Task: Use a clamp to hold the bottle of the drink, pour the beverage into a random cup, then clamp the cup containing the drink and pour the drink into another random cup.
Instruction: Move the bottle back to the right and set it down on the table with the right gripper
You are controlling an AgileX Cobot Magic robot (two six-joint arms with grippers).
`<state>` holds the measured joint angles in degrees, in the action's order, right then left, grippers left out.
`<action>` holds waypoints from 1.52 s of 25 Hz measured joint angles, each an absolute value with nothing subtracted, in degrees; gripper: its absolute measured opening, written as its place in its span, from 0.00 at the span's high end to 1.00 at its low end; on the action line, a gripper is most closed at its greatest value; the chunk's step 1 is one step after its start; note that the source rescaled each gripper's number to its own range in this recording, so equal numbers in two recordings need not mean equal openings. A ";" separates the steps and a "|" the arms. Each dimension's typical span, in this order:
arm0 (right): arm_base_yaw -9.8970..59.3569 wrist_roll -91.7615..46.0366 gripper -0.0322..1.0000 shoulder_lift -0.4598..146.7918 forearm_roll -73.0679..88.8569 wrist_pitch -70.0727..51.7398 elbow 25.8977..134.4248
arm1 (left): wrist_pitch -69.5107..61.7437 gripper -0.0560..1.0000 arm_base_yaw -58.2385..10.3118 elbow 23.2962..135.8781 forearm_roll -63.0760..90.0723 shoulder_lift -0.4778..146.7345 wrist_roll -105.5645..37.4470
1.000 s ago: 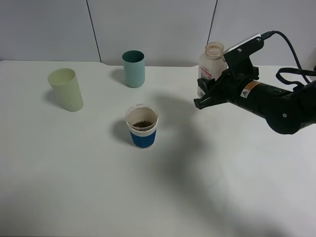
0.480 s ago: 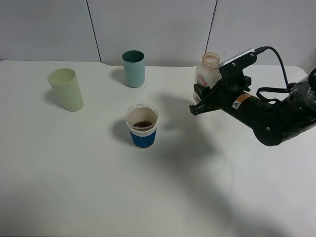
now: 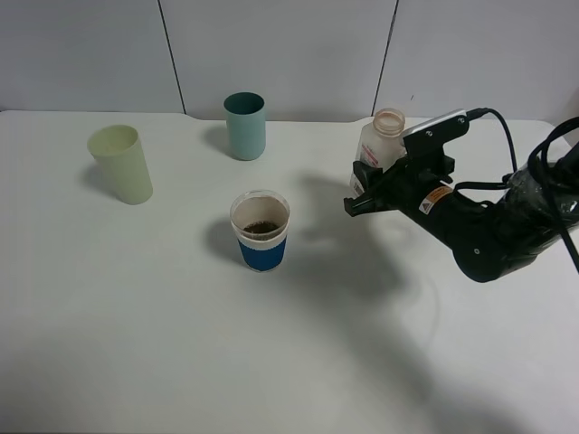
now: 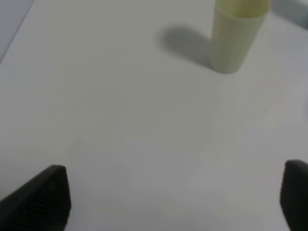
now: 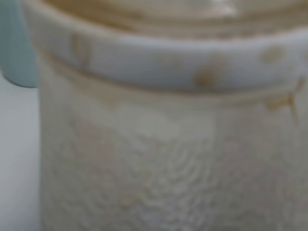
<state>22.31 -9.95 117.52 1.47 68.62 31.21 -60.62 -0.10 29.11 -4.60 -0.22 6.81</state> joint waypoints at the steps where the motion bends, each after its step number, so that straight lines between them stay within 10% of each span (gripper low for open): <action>1: 22.31 -9.65 0.97 117.91 1.52 68.82 31.21 | -60.62 0.05 -0.10 29.11 -4.60 -0.22 6.81; 38: 22.31 -2.75 0.97 120.05 8.50 65.86 31.26 | -60.62 0.05 -0.10 29.11 -4.60 -0.22 6.81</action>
